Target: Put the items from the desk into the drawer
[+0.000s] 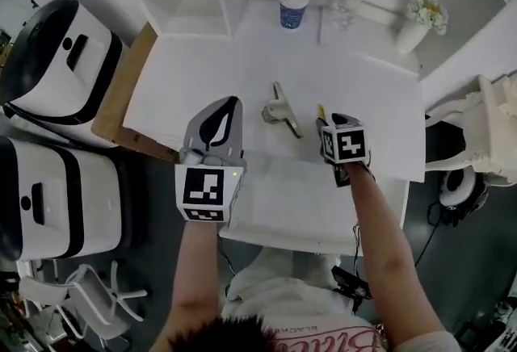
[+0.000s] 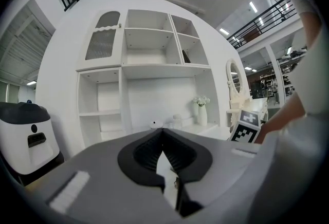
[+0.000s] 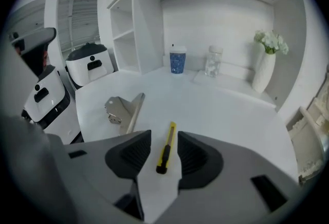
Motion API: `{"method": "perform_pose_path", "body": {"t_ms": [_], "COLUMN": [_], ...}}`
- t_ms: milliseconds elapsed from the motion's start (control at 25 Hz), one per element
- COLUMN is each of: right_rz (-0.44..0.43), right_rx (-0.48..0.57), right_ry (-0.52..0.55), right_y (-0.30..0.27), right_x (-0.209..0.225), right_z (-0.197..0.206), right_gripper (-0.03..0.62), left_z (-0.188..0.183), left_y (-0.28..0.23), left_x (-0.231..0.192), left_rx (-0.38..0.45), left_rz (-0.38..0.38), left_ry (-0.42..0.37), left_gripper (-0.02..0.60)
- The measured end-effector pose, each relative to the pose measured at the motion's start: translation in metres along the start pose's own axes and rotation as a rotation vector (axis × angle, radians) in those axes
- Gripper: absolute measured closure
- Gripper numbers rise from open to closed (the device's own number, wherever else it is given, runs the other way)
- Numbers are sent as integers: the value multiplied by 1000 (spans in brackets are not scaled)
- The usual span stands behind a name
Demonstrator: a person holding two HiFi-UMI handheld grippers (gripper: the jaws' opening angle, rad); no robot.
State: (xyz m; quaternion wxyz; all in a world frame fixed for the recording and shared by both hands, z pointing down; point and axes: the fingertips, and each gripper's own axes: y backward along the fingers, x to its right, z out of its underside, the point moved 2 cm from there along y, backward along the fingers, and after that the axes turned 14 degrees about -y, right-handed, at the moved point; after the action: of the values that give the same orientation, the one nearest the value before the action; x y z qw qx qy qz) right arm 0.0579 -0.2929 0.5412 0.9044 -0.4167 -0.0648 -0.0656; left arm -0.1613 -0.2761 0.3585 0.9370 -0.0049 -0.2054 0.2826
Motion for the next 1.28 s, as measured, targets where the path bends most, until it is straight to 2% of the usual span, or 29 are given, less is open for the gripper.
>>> {"method": "perform_pose_path", "body": {"t_ms": [240, 440, 520, 720, 1280], "right_rz": [18, -3, 11, 26, 17], "right_rx": [-94, -99, -102, -94, 74], "right_ry": [-26, -50, -55, -7, 33], "right_y": [-31, -33, -32, -32, 42], "right_x": [8, 10, 13, 14, -1], "right_z": [13, 13, 12, 12, -28], "right_gripper": [451, 461, 527, 534, 536], "left_z": [18, 27, 27, 24, -6], "left_y": [-7, -10, -12, -10, 10], "left_x": [-2, -3, -1, 5, 4], "left_rx": [-32, -41, -41, -36, 12], "left_rz": [4, -1, 3, 9, -4], "left_ry": [-23, -5, 2, 17, 46], "left_gripper": [574, 574, 574, 574, 574]}}
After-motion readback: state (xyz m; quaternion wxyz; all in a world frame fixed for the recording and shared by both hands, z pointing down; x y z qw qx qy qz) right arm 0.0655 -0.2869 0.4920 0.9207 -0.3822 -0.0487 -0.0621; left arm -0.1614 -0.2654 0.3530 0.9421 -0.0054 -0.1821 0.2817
